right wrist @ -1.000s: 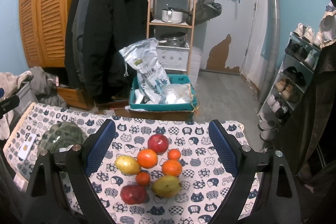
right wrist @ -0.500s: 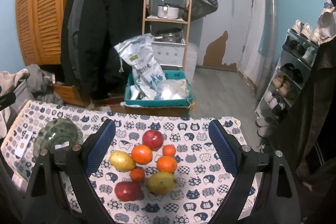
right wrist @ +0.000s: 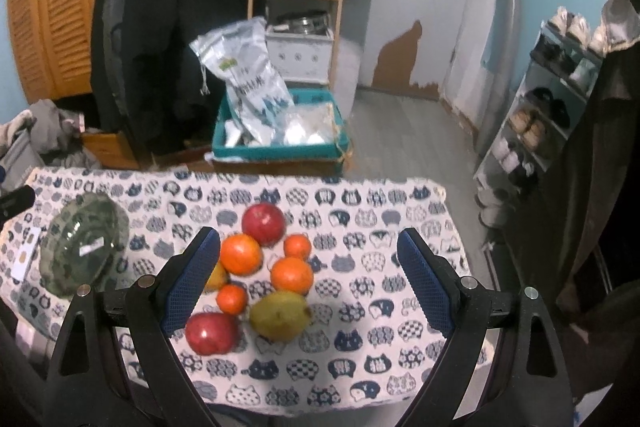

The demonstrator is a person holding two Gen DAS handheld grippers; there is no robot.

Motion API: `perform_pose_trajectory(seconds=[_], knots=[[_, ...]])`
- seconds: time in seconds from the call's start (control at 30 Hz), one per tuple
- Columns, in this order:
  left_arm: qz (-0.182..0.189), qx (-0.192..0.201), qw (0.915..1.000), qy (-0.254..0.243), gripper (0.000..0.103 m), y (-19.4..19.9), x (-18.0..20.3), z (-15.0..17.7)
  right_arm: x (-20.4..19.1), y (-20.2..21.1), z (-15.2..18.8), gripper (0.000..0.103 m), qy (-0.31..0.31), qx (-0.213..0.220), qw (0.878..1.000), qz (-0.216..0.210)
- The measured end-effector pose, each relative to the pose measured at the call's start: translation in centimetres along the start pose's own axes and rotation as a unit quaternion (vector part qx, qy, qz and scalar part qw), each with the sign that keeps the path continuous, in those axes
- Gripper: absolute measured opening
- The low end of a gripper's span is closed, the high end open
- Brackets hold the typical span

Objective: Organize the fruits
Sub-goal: 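Grasp the red apple with the left tool while the right tool grasps the green pear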

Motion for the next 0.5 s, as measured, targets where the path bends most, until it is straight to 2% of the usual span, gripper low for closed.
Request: perform_pose_trajectory(seconds=[0.27,0.5], knots=[[0.008,-0.070,0.9975,-0.006,0.103,-4.6,1.6,3.5,0.6,-3.5,3.7,0.089,0.006,-0.059,0.998,0.012],[0.022,-0.129,0.9914,0.002,0.103,-8.3,3.7,6.9,0.0,-6.0,7.0,0.089,0.022,-0.105,0.994,0.008]])
Point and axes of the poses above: each gripper's, at about its wrist camera, not at the fingertips, and y roughly against the way its jaws point, x to its right, z to its underside, the point moved 10 cm from there along -y, roughly the way its jaws point, and after that the axes turned 13 degrees about z, right-handed, at the moved point
